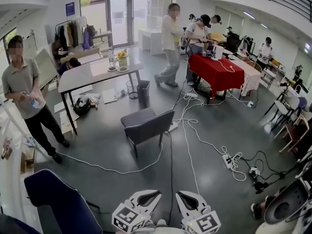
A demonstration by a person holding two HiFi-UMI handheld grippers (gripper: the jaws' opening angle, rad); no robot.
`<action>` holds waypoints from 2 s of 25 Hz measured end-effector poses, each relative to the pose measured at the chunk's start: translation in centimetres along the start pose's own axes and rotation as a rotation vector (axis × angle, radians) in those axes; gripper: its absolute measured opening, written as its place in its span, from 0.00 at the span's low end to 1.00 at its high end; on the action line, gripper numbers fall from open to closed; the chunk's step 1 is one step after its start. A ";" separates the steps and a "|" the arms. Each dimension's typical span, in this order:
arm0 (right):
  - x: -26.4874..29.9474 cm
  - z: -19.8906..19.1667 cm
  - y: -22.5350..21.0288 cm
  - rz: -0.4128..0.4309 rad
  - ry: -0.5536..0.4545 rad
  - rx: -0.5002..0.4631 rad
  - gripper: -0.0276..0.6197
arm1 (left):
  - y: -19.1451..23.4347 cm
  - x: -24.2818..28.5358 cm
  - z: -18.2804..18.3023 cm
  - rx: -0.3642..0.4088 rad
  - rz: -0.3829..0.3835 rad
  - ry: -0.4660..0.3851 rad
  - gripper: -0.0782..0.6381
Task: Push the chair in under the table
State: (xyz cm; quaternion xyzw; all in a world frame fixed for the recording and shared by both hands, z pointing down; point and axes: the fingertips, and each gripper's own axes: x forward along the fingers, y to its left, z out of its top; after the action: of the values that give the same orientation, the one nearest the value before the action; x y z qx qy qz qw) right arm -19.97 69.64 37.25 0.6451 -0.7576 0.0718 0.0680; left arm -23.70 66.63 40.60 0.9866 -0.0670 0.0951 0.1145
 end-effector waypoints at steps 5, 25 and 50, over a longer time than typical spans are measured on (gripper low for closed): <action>0.0 0.1 -1.0 0.011 -0.013 0.011 0.05 | 0.1 0.9 0.2 -0.007 0.008 0.009 0.15; 3.8 -1.8 -11.5 0.019 0.003 0.072 0.05 | 4.1 10.8 0.5 -0.015 0.053 0.027 0.15; 29.1 4.4 -28.3 -0.046 -0.019 0.056 0.05 | 29.9 26.2 9.2 -0.010 0.009 0.019 0.15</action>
State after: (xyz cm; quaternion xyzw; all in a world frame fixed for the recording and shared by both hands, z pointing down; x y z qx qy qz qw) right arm 3.36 36.18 39.22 0.6648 -0.7408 0.0853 0.0445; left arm -1.21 32.73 43.52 0.9847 -0.0707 0.1048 0.1196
